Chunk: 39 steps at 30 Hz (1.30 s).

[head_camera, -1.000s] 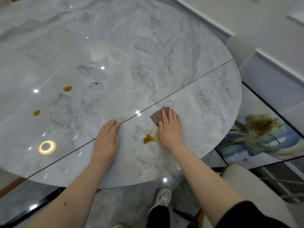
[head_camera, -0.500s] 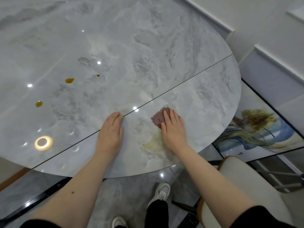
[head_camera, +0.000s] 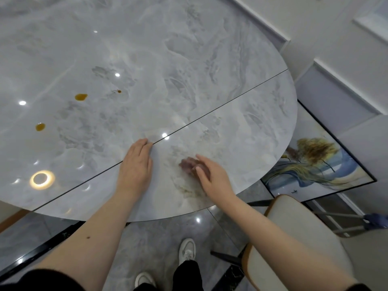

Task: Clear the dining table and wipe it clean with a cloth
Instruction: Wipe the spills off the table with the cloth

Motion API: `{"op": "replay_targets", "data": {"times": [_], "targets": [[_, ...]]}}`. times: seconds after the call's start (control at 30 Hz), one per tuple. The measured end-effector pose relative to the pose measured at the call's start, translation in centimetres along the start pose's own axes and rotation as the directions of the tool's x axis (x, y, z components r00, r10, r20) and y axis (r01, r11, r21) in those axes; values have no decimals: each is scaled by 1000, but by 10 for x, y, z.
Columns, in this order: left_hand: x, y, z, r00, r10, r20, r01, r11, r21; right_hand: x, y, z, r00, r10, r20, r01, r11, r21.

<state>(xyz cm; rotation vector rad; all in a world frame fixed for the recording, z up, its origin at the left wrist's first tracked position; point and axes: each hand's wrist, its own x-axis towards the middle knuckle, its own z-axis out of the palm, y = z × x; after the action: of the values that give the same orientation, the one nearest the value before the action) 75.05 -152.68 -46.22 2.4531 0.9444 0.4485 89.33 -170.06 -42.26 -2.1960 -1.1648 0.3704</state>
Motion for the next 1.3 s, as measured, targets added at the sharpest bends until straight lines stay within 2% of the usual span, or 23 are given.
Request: {"op": "replay_targets", "data": {"times": [0.03,0.1,0.17,0.3,0.43,0.53,0.6,0.67,0.73,0.8,0.87,0.93,1.0,1.1,1.17,1.23,1.3], "targets": [[0,0,0,1000,1,1,-1,1000,1,3,4,-3,1000,26,4,-25,998,-62],[1,0,-1,1000,-1,0,1,1000,-2,4,14,-3,994,-30,107,56,966,-252],[0,0,0,1000,-2,-1,2,1000,-1,3,22,5,976,-56,211,126,934,-334],[0,-1,1,1000,-1,-10,1,1000,-14,5,4,34,990,-4,138,55,929,-367],[0,-2,1,999,-5,-31,2,996,-86,-14,-26,59,971,-90,221,161,930,-330],[0,-5,0,999,-7,-50,2,995,-96,-32,-6,41,944,-152,294,260,890,-374],[-2,-4,1,999,-13,-50,8,995,-102,-35,23,15,964,-91,250,196,879,-435],[-2,-4,1,999,-26,-46,21,994,-104,-28,52,-9,989,47,141,28,873,-487],[-2,-5,2,999,-21,-46,16,995,-102,-18,65,-19,979,206,-1,-182,862,-473],[-3,-7,2,999,-20,-48,15,993,-114,-11,48,-9,957,270,-108,-290,844,-451],[-3,-7,3,998,-28,-52,22,993,-116,-14,18,12,984,160,-81,-179,854,-488],[-2,-6,3,998,-24,-57,18,994,-110,-29,-11,38,997,5,76,30,889,-457],[-2,-5,2,998,-12,-61,6,995,-95,-45,-23,52,971,-83,224,165,910,-381],[-2,-4,2,999,-6,-53,2,997,-77,-37,-5,34,938,-156,308,277,874,-399],[-2,-4,1,999,-3,-52,0,998,-62,-19,16,7,964,-93,248,203,862,-465],[-3,-2,1,999,3,-46,-5,999,-39,-2,46,-17,994,43,101,16,852,-524],[-2,-2,2,999,2,-47,-3,1000,-23,6,63,-23,980,200,-20,-183,846,-501]]}}
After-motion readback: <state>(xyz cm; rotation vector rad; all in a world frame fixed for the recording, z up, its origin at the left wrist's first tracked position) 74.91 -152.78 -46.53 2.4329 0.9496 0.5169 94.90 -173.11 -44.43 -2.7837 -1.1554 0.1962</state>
